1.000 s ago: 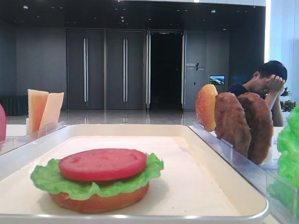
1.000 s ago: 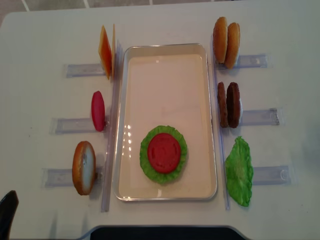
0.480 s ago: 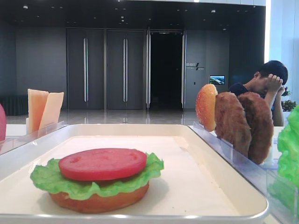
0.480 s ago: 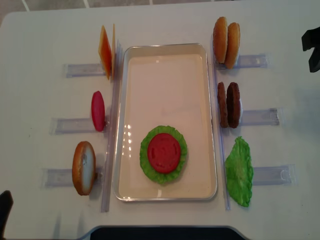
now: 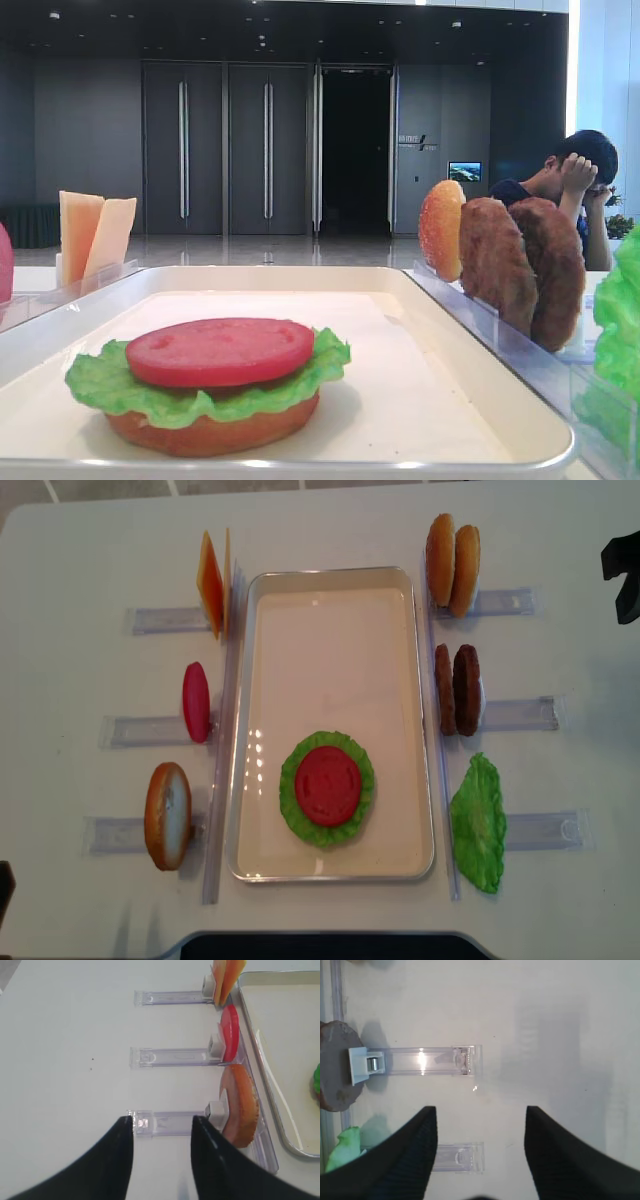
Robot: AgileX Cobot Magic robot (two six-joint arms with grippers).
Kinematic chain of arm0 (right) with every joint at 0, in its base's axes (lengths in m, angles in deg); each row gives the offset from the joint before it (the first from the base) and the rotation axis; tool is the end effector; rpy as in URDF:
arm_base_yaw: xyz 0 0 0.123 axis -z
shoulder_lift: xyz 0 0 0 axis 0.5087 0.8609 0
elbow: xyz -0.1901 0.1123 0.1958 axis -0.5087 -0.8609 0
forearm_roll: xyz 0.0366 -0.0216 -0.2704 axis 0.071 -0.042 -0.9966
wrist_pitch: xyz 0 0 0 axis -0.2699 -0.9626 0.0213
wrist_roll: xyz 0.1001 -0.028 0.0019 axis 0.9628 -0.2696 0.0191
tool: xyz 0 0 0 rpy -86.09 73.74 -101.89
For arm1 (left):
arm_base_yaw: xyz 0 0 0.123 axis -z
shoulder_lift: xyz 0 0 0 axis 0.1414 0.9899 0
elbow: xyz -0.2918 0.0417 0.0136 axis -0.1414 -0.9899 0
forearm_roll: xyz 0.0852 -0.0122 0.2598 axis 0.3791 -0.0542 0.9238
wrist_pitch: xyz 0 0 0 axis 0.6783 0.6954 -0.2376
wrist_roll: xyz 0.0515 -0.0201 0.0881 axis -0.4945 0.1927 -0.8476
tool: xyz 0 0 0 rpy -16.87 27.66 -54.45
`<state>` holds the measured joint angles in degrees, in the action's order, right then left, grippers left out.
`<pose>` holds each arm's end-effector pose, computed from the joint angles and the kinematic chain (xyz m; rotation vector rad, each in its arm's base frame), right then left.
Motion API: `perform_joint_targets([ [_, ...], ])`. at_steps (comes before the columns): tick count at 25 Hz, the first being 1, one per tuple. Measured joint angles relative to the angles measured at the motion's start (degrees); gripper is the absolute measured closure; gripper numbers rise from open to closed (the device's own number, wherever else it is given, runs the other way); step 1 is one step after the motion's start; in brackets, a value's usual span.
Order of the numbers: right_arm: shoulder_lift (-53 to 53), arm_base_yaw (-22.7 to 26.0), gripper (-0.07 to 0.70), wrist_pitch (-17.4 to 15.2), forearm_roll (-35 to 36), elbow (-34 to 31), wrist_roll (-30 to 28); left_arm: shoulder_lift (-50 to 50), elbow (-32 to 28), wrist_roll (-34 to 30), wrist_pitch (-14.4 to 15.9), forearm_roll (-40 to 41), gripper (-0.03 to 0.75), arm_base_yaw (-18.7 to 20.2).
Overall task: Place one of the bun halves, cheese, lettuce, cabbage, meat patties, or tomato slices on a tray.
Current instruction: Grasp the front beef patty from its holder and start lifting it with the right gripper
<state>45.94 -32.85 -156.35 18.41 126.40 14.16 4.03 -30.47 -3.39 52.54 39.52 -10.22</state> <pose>0.2879 0.0173 0.3148 -0.0592 2.8723 0.0898 0.0142 0.0024 0.2693 -0.0213 2.1083 0.0572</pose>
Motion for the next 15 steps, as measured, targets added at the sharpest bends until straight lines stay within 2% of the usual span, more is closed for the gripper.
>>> perform_joint_targets([
  [5,0.0,-2.7,0.228,0.0,-0.2,0.0,4.6,0.0,0.0,0.0,0.0,0.0,0.467,0.0],
  [9,0.0,-8.1,0.228,0.1,-0.4,0.0,9.5,0.0,0.0,0.0,0.0,0.0,0.517,0.0],
  [15,2.4,-16.5,0.228,2.0,-0.5,2.3,15.8,0.0,0.0,0.0,0.0,0.0,0.595,0.0],
])
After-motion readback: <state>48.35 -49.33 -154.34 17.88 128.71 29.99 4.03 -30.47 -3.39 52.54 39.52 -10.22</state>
